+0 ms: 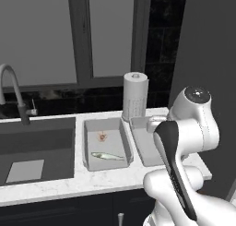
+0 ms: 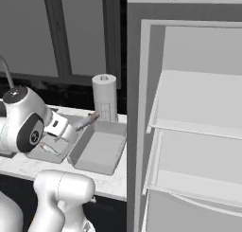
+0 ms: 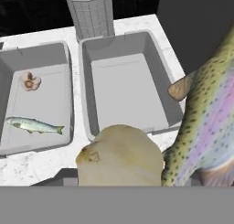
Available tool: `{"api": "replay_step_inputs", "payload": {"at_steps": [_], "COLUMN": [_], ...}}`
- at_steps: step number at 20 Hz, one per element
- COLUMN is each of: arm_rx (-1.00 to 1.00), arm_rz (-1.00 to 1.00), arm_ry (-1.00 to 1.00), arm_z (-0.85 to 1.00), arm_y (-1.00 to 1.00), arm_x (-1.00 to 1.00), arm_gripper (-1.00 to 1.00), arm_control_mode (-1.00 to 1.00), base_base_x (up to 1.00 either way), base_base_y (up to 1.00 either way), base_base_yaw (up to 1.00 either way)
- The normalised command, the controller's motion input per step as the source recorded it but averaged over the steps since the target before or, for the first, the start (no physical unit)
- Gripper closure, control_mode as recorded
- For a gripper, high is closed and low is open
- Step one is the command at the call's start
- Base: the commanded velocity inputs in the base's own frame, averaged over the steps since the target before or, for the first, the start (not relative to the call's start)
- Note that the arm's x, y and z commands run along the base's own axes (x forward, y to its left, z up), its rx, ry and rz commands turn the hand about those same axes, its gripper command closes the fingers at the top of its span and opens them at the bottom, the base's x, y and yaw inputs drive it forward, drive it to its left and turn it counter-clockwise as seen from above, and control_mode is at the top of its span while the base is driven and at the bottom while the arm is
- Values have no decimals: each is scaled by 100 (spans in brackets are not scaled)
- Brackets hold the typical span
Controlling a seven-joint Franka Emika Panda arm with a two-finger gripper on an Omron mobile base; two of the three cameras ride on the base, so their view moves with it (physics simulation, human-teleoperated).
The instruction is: Place one garlic and one fish in each tupperware on the nearby counter, to pack two identical lunches.
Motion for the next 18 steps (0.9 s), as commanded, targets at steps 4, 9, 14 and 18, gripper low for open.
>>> {"api": "replay_step_inputs", "payload": {"at_steps": [4,9,14,18], "arm_rx": [0,0,0,0], "arm_rz": [0,0,1,4], "arm_ry": [5,17,23,25], "arm_z": [-30,-76,-95,-76], "arm_y": [-33,-44,-4,0], "arm_x": [46,86,92,84], "arm_gripper": [100,100,100,100], "arm_control_mode": [-100,-100,-100,-100], "base_base_x": [15,0,0,0], "base_base_y": [-6,0,0,0], "base_base_yaw": [0,0,0,0]}}
